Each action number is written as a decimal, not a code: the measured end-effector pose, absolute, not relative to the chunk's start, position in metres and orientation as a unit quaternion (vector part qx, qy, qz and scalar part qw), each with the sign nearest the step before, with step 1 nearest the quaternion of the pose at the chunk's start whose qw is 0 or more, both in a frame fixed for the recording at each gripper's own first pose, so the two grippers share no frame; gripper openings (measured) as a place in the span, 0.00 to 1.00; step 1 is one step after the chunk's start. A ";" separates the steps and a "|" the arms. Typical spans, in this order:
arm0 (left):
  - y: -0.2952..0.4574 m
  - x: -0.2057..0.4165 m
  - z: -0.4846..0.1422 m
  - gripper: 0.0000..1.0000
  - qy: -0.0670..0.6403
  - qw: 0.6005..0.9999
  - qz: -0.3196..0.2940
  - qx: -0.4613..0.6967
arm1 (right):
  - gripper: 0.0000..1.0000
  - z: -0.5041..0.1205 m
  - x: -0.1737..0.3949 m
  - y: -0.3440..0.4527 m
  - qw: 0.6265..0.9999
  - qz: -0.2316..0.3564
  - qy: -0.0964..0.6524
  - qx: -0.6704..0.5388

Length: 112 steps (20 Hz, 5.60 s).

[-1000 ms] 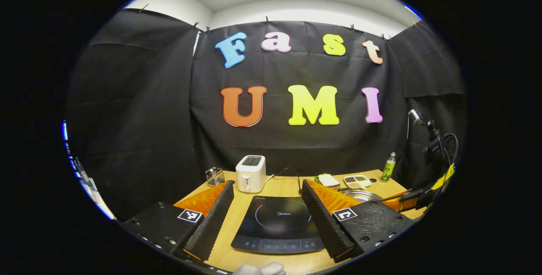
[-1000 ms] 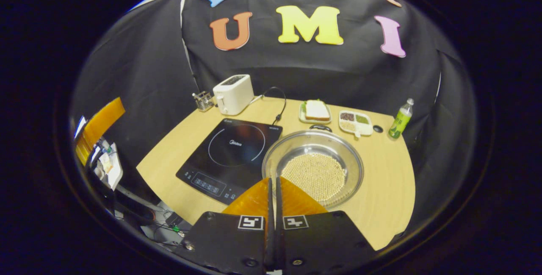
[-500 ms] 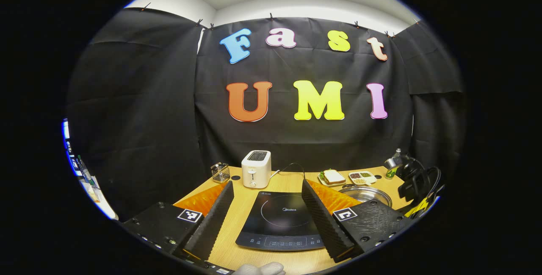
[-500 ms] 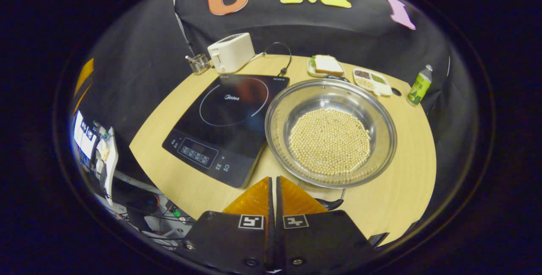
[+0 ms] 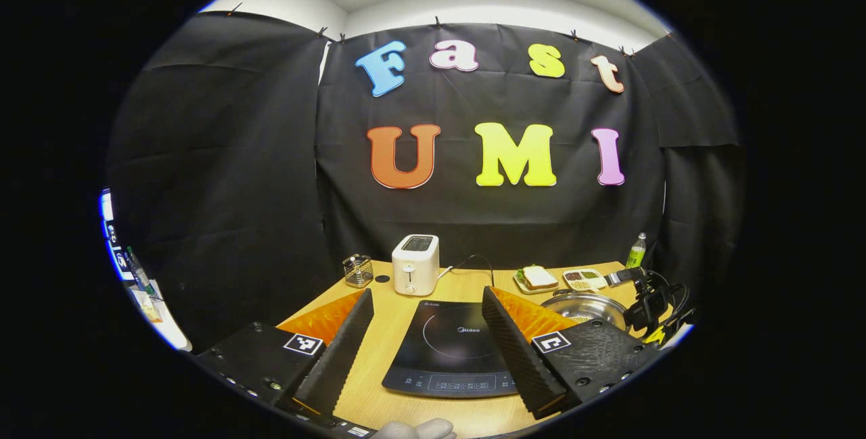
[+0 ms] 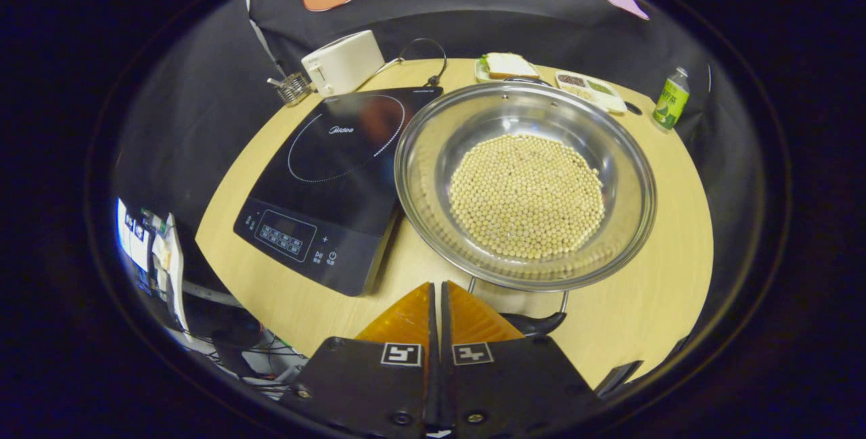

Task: First push the handle of the pot to place it horizontally, then grasp the pot with both hands and set it on the induction cooktop.

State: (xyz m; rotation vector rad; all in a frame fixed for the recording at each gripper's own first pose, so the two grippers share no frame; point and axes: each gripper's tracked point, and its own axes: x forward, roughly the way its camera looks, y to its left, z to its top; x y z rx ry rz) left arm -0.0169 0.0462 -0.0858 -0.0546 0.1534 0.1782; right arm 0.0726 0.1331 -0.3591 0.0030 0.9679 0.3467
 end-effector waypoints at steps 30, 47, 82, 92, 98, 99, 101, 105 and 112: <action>-0.003 0.007 -0.083 0.96 0.079 0.995 0.051 -0.027 | 0.00 -0.378 0.077 0.025 0.873 0.092 0.479 0.005; -0.050 0.031 -0.083 0.96 0.084 0.996 0.034 -0.026 | 0.00 -0.369 0.095 -0.044 0.878 0.062 0.472 0.042; -0.118 0.064 -0.098 0.96 0.109 0.991 0.072 -0.018 | 0.00 -0.361 0.178 -0.136 0.889 0.106 0.442 -0.052; -0.132 0.079 -0.120 0.97 0.125 0.991 0.048 -0.014 | 0.05 -0.348 0.164 -0.158 0.906 0.083 0.413 -0.047; -0.140 0.086 -0.153 0.97 0.156 0.987 0.026 -0.009 | 0.88 -0.331 0.152 -0.167 0.921 0.070 0.381 -0.030; -0.144 0.088 -0.160 0.97 0.164 0.986 0.022 -0.010 | 0.87 -0.329 0.152 -0.166 0.923 0.071 0.378 -0.025; -0.148 0.091 -0.172 0.97 0.177 0.984 0.015 -0.010 | 0.87 -0.325 0.154 -0.163 0.926 0.072 0.370 -0.019; -0.159 0.105 -0.201 0.97 0.204 0.979 -0.001 -0.013 | 0.87 -0.320 0.167 -0.157 0.928 0.077 0.365 -0.008; -0.174 0.131 -0.249 0.96 0.257 0.966 -0.009 -0.032 | 0.87 -0.331 0.204 -0.149 0.923 0.081 0.375 0.002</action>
